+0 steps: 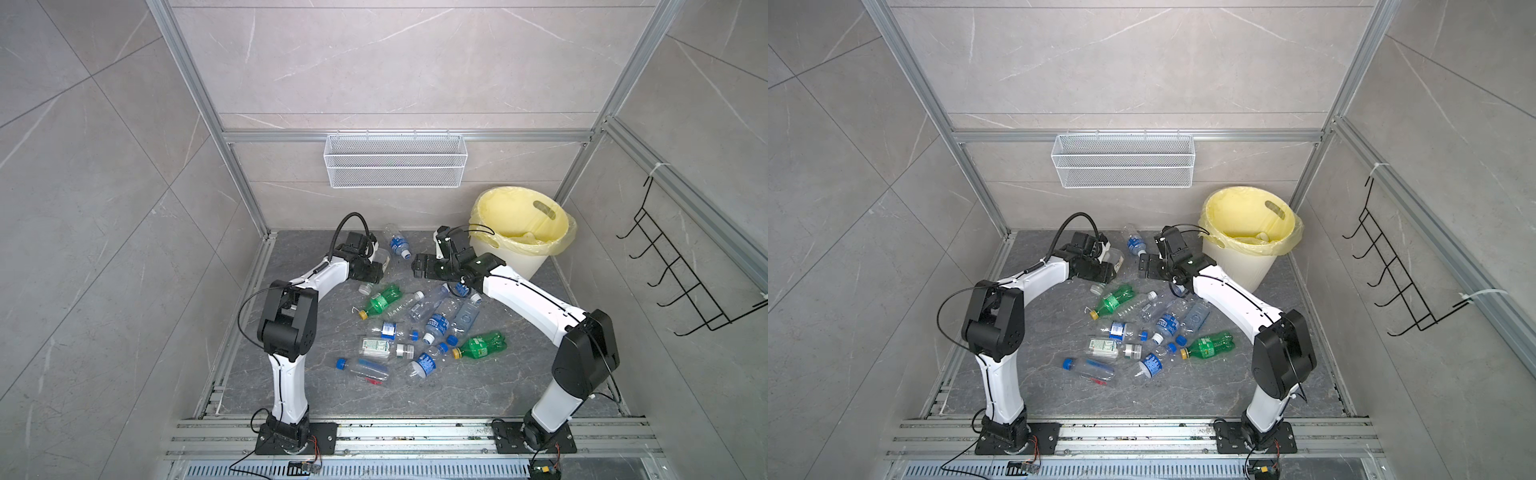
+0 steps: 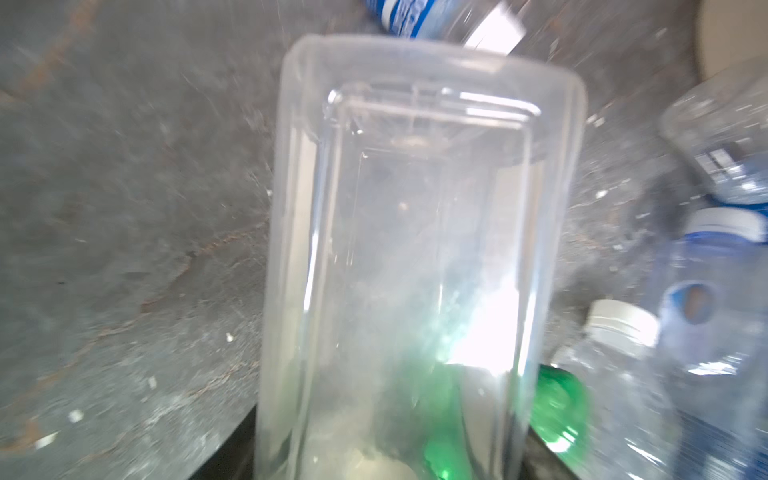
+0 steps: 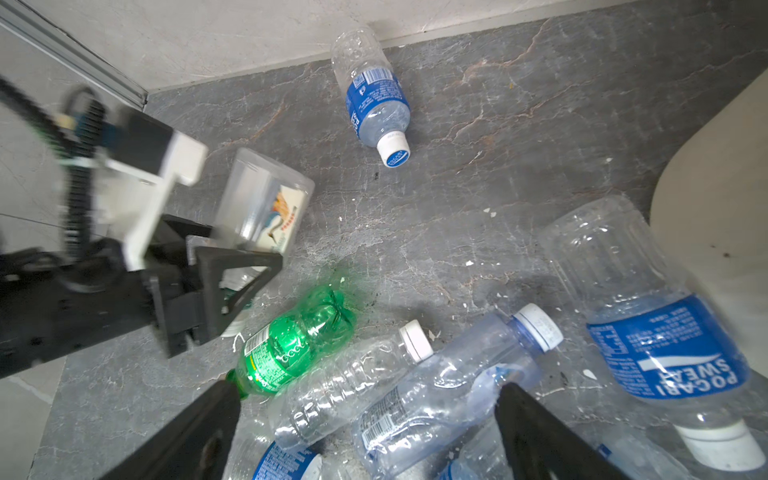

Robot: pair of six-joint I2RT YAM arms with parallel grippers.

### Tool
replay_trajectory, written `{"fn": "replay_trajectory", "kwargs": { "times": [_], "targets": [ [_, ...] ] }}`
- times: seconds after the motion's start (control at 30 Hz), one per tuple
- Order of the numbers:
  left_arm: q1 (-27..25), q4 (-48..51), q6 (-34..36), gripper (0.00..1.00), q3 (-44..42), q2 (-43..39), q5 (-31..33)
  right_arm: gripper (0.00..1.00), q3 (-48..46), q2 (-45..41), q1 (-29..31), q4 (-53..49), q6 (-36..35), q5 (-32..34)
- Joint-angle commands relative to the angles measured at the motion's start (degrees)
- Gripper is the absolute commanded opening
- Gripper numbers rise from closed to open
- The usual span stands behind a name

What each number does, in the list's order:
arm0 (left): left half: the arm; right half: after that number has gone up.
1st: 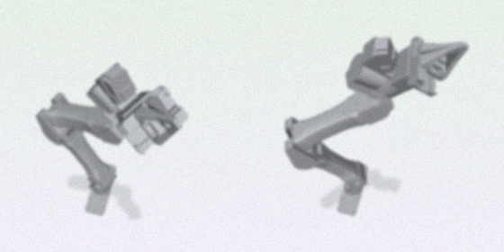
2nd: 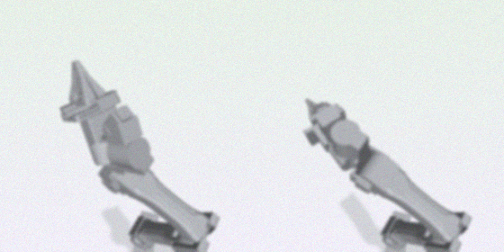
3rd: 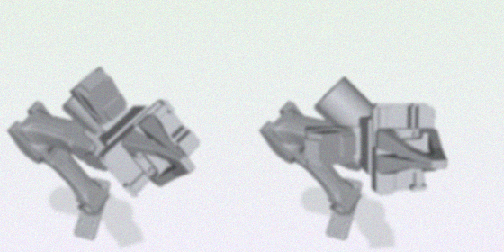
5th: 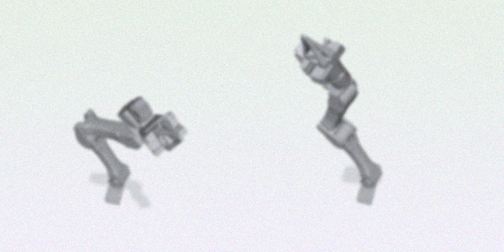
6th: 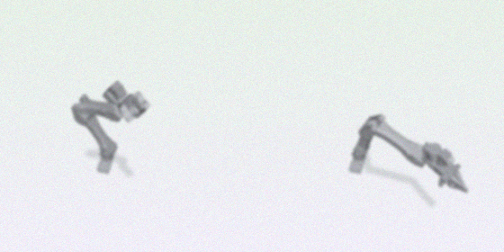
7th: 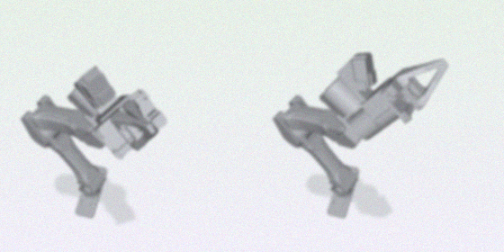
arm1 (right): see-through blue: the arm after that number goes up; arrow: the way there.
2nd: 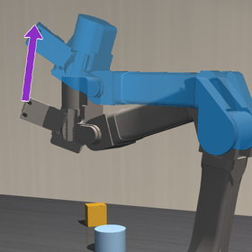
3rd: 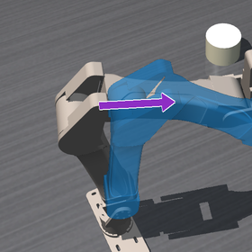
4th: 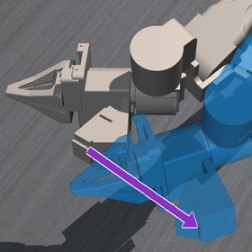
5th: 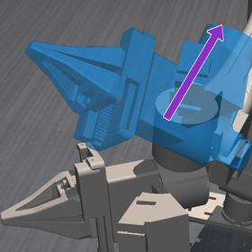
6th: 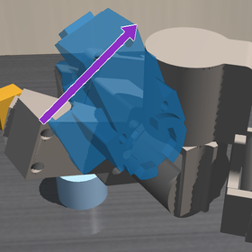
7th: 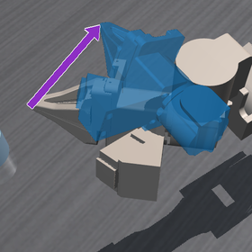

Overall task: Throw the plastic bottles in the bin
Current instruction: 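Grasp the clear square bottle with the left gripper and lift it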

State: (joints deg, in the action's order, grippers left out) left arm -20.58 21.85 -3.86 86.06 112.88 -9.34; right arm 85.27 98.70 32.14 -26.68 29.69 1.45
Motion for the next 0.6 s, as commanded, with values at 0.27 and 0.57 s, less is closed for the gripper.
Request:
{"fn": "replay_trajectory", "kwargs": {
  "times": [0.27,0.57],
  "targets": [
    [0.36,-10.33,-9.36,0.53,-12.04,-19.24,-11.89,0.98,6.54,0.61,0.22,2.89,7.48,-7.15],
    [-2.39,-16.93,-14.39,0.53,-16.43,-23.46,-16.02,0.95,11.12,3.5,0.24,3.93,11.29,-10.95]
  ]
}}
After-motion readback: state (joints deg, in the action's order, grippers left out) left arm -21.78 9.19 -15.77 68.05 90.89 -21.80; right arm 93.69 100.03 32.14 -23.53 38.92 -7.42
